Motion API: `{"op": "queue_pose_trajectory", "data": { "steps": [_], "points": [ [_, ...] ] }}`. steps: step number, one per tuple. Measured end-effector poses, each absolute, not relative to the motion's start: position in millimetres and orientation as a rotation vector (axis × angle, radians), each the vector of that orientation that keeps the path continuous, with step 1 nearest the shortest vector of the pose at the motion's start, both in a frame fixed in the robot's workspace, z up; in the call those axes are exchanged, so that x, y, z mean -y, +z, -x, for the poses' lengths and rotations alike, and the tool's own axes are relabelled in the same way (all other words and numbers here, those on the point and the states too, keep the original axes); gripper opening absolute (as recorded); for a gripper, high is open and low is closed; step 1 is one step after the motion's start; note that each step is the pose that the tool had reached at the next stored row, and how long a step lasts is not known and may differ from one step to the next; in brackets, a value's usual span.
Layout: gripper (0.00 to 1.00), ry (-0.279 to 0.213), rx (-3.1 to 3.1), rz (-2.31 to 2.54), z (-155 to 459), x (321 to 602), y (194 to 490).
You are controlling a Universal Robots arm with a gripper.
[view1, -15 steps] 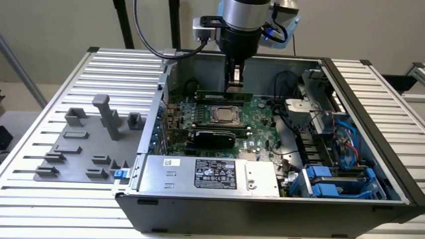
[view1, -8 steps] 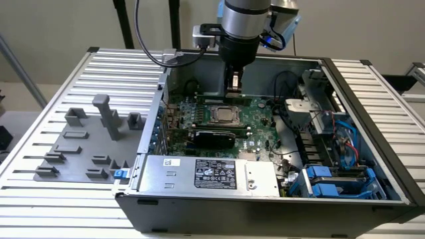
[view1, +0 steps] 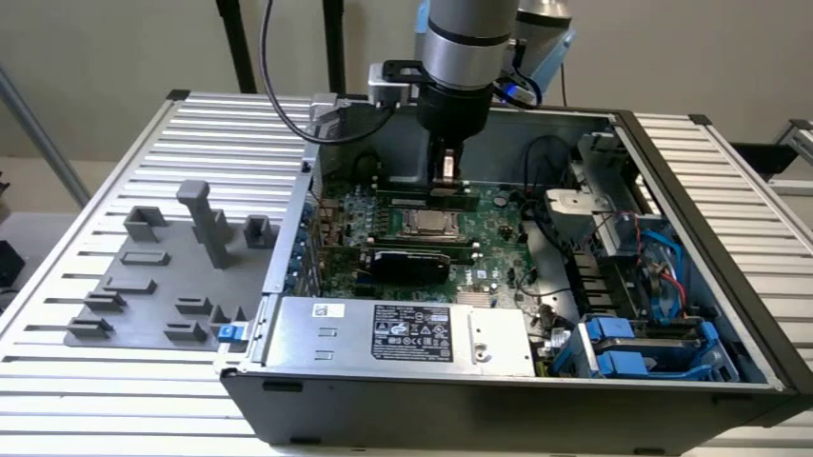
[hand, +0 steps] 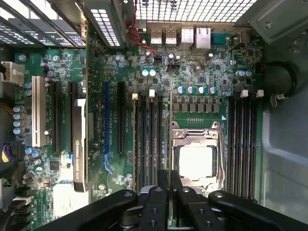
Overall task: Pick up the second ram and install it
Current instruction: 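Insert the second ram into the second slot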
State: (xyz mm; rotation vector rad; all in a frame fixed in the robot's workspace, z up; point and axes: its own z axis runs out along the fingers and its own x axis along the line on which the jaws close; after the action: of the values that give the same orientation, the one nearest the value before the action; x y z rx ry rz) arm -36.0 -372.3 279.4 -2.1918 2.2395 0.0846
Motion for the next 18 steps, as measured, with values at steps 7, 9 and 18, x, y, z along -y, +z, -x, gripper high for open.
{"op": "queue_pose_trajectory", "data": {
  "steps": [7,9,18],
  "points": [
    [0.0,0.085,-2.239,2.192,36,375,267],
    [0.0,0.085,-2.239,2.192,36,377,263],
    [0.0,0.085,-2.24,2.192,36,384,247]
  ]
}}
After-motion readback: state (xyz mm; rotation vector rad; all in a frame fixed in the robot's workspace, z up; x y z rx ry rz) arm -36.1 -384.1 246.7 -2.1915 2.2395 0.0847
